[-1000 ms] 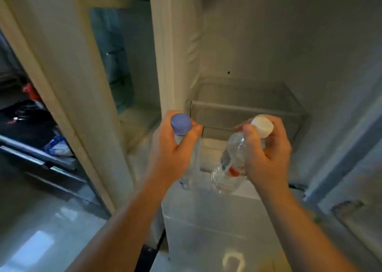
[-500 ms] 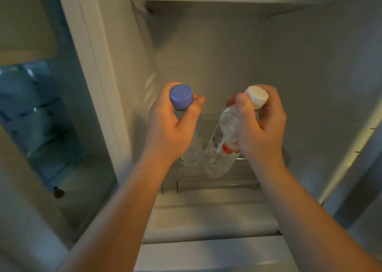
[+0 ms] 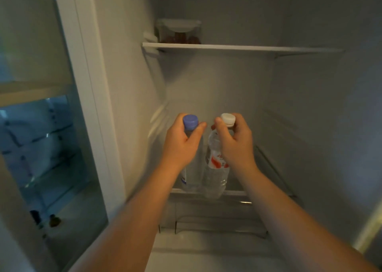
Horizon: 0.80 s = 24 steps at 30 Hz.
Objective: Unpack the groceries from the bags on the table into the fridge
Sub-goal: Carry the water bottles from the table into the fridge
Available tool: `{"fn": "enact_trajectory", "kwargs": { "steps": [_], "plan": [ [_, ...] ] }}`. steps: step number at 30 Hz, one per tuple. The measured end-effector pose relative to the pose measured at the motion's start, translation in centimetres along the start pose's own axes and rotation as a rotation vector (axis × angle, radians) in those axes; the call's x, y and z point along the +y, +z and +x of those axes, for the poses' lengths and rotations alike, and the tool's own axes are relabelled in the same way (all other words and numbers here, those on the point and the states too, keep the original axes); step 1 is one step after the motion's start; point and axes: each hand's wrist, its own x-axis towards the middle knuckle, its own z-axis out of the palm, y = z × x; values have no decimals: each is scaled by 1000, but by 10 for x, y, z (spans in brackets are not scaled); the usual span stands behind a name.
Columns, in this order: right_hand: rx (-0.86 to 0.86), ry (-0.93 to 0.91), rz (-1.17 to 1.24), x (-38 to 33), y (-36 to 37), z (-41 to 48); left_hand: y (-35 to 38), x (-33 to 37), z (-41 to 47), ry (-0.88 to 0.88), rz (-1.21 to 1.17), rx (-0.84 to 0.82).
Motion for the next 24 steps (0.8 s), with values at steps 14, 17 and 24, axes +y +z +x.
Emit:
{"fn": "enact_trajectory", "kwargs": {
  "steps": [14, 17, 24],
  "plan": [
    [-276, 255, 44, 81, -15, -18, 6, -51, -23, -222, -74, -64],
    [-316, 368, 39, 94, -25, -30, 4, -67, -46, -305, -87, -112],
    [-394, 673, 155, 119, -43, -28, -8, -86, -72, -403, 92, -240]
  ]
}}
